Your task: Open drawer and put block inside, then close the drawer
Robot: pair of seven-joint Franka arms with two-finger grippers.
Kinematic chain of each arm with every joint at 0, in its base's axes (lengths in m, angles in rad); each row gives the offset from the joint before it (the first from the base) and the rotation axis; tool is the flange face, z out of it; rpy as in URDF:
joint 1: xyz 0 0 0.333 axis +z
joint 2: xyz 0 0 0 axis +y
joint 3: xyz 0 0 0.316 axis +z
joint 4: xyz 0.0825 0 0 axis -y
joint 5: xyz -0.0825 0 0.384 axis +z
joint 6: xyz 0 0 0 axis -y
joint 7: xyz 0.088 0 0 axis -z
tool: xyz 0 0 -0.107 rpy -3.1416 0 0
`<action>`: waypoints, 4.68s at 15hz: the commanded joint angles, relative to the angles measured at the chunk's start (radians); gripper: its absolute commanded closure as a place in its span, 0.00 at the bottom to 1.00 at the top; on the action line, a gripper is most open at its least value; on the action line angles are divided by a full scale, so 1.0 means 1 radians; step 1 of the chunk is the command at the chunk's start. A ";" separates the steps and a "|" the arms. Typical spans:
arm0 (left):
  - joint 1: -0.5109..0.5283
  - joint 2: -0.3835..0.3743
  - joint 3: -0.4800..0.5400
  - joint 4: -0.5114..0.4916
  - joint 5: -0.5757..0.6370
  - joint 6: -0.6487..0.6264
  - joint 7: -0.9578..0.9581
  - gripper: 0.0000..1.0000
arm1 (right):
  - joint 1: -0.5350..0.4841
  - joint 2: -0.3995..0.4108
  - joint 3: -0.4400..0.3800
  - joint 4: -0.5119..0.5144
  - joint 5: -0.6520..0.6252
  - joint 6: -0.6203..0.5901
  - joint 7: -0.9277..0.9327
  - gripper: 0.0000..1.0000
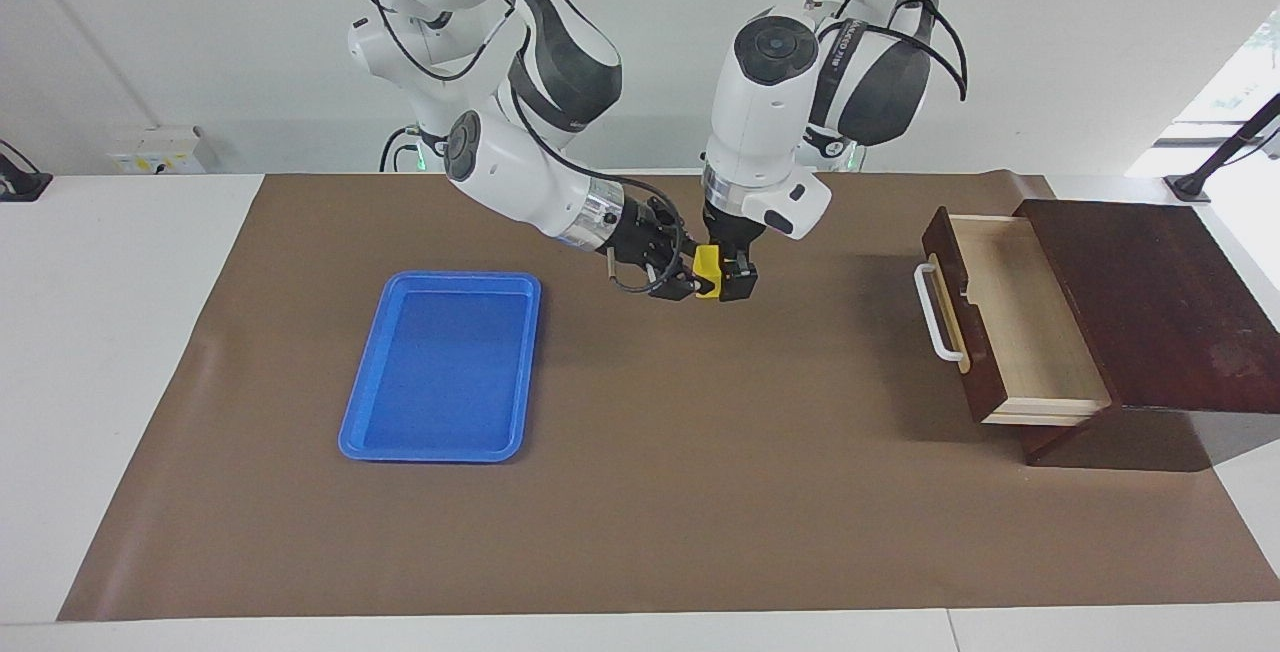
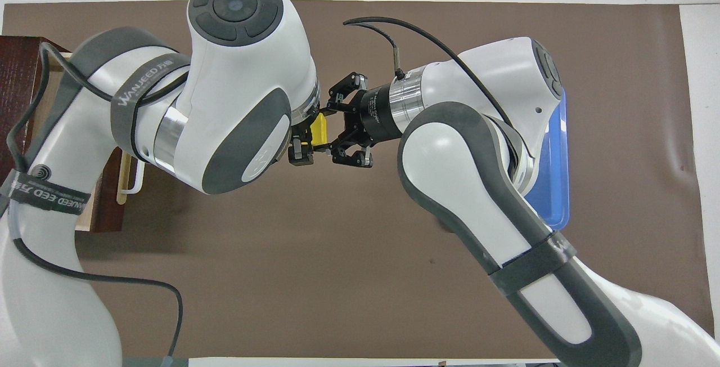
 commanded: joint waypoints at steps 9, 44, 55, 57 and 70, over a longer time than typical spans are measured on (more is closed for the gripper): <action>-0.006 -0.018 0.013 -0.020 0.006 0.012 -0.005 1.00 | 0.000 -0.013 0.000 -0.008 0.024 0.007 0.006 1.00; 0.649 -0.339 0.023 -0.563 0.049 0.286 0.821 1.00 | -0.408 -0.172 -0.044 0.099 -0.768 -0.459 -1.153 0.00; 0.666 -0.342 0.023 -0.708 0.049 0.461 0.790 1.00 | -0.448 -0.332 -0.057 0.078 -0.947 -0.738 -1.720 0.00; 0.666 -0.342 0.023 -0.708 0.049 0.460 0.789 1.00 | -0.453 -0.358 -0.058 0.021 -0.947 -0.749 -1.737 0.00; 0.681 -0.345 0.023 -0.724 0.048 0.470 0.789 1.00 | -0.517 -0.359 -0.049 -0.040 -0.934 -0.581 -1.694 0.00</action>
